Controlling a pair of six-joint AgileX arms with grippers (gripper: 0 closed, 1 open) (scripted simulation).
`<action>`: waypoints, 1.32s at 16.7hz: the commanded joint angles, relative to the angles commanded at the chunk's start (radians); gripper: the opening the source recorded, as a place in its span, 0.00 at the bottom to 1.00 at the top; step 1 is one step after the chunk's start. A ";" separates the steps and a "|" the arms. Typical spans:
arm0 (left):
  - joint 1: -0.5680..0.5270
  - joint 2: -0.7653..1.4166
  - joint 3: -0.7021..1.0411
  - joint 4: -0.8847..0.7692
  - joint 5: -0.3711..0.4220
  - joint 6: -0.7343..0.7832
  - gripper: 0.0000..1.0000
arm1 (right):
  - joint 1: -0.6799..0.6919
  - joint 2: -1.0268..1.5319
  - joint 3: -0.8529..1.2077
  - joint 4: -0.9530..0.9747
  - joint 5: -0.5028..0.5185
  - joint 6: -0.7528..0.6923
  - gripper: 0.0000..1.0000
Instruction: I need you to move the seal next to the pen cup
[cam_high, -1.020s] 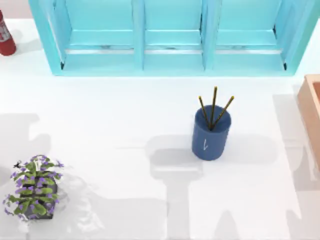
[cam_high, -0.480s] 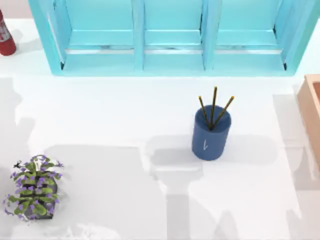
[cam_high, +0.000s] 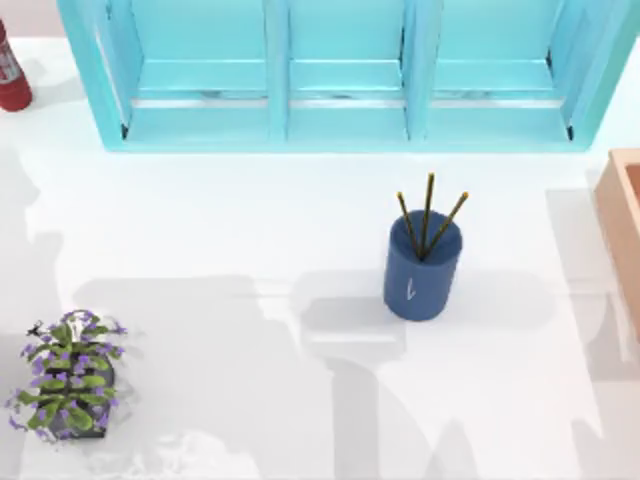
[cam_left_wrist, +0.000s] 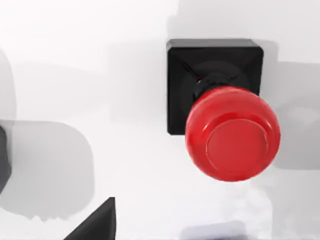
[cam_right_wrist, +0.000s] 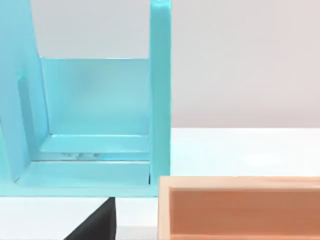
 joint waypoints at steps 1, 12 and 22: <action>0.000 0.001 -0.003 0.003 0.000 0.000 1.00 | 0.000 0.000 0.000 0.000 0.000 0.000 1.00; 0.009 0.095 -0.292 0.385 0.000 0.006 1.00 | 0.000 0.000 0.000 0.000 0.000 0.000 1.00; 0.009 0.096 -0.295 0.388 0.000 0.006 0.55 | 0.000 0.000 0.000 0.000 0.000 0.000 1.00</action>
